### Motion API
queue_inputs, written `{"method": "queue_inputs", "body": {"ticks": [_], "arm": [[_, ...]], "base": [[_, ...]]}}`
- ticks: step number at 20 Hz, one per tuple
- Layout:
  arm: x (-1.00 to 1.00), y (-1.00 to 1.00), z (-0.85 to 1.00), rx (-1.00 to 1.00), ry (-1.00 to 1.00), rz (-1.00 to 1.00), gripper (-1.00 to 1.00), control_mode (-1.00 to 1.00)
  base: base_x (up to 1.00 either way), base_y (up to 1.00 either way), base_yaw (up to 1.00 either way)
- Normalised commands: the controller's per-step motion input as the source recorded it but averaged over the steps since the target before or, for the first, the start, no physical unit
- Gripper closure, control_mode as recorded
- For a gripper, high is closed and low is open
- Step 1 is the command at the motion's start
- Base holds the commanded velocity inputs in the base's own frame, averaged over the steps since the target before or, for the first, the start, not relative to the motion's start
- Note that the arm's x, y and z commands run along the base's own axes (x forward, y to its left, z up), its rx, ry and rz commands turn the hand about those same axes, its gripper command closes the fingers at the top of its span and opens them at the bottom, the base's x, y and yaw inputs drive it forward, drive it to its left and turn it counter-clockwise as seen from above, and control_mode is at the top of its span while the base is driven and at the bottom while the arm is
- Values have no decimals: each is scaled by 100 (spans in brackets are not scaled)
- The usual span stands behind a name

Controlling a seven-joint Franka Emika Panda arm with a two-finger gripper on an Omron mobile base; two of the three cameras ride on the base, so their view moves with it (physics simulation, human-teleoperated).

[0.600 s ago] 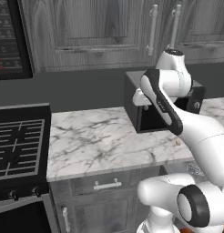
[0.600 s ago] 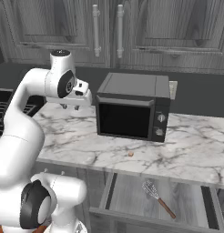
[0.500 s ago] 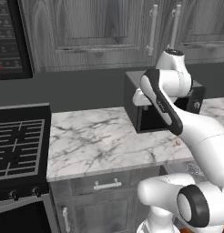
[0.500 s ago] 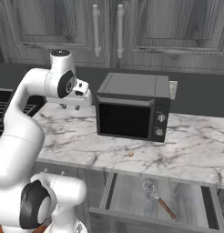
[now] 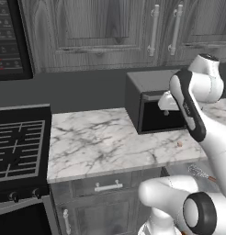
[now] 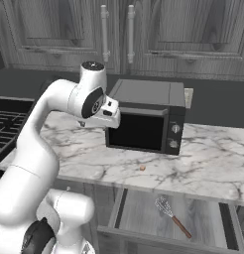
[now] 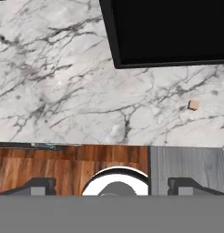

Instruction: Pick the whisk from the drawer and place it on the counter.

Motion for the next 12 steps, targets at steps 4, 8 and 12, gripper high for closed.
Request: {"method": "queue_inputs", "body": {"ticks": [4,8,12], "arm": [[-67,-100,-42,14,9,-11,-100,-100],[-61,-100,-52,10,19,-12,-100,-100],[-43,-100,-59,3,23,-13,-100,-100]], "base": [[0,0,0],[0,0,0],[0,0,0]]}}
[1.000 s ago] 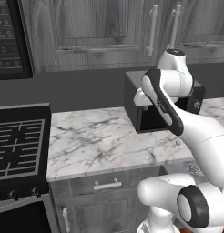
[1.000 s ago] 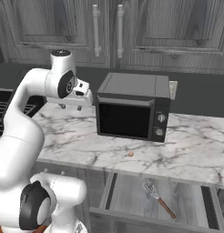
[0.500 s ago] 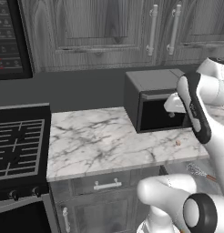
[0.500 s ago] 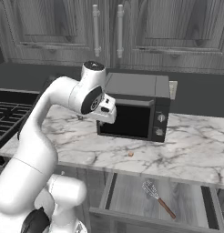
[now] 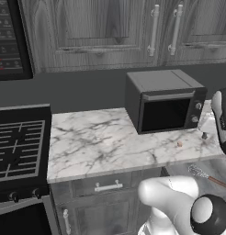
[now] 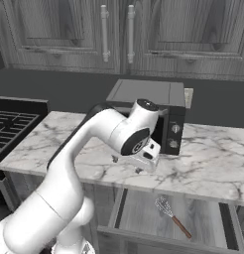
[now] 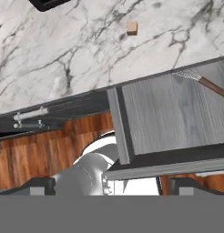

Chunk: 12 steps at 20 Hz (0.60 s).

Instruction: Pick the whisk from the drawer and place it on the counter.

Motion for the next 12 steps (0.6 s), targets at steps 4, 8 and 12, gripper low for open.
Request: {"method": "queue_inputs", "body": {"ticks": [4,8,12], "arm": [[-15,-100,-78,0,27,-15,-100,-100],[0,-100,-99,0,30,-10,-100,-100],[0,-81,-100,0,21,-2,-100,-100]], "base": [[0,0,0],[0,0,0],[0,0,0]]}}
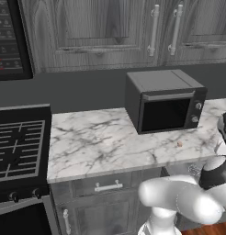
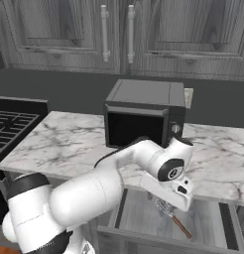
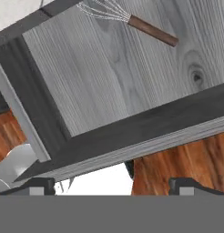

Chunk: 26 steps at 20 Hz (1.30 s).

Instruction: Pick the whisk from the drawer and place it on the counter.

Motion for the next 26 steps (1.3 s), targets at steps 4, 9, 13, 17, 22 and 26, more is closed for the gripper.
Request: {"method": "queue_inputs", "body": {"ticks": [4,9,13,17,22,26], "arm": [[2,-48,-89,0,15,1,-100,-100],[3,-37,-75,0,11,5,-100,-100],[8,-36,-66,0,7,7,-100,-100],[2,-40,-58,1,1,12,-100,-100],[-53,-42,-52,0,1,17,-100,-100],[-100,-33,-58,0,11,14,-100,-100]], "base": [[0,0,0],[0,0,0],[0,0,0],[0,0,0],[0,0,0],[0,0,0]]}}
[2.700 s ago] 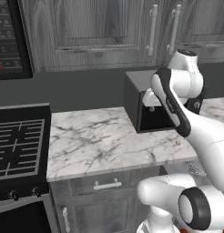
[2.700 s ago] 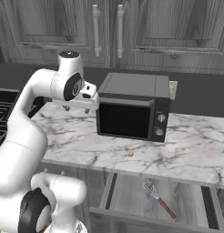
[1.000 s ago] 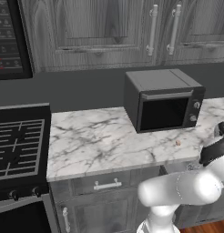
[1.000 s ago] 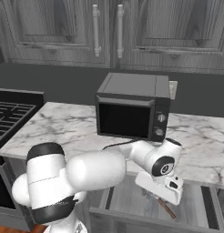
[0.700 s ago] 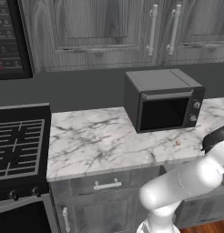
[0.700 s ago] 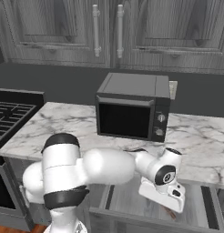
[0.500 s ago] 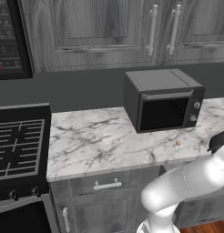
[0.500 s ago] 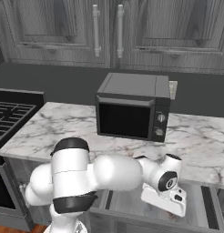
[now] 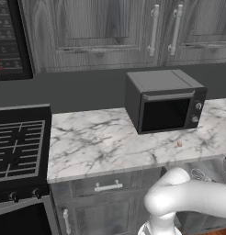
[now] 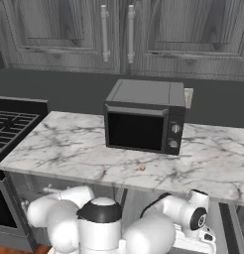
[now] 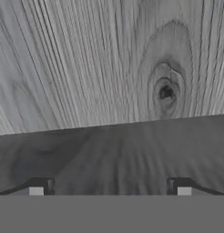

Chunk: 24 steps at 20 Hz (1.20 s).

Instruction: Pick the whisk from the drawer and place it on the counter.

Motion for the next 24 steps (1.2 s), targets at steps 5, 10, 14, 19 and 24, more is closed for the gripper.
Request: {"method": "queue_inputs", "body": {"ticks": [5,10,14,19,24], "arm": [[-100,-29,-16,3,4,15,-100,-100],[-26,-26,89,17,-13,20,-100,-100],[51,-12,100,17,-20,30,-100,-100],[67,13,72,11,-8,29,-100,-100],[54,35,0,21,-11,17,-100,-100]], "base": [[0,0,0],[0,0,0],[0,0,0],[0,0,0],[0,0,0]]}}
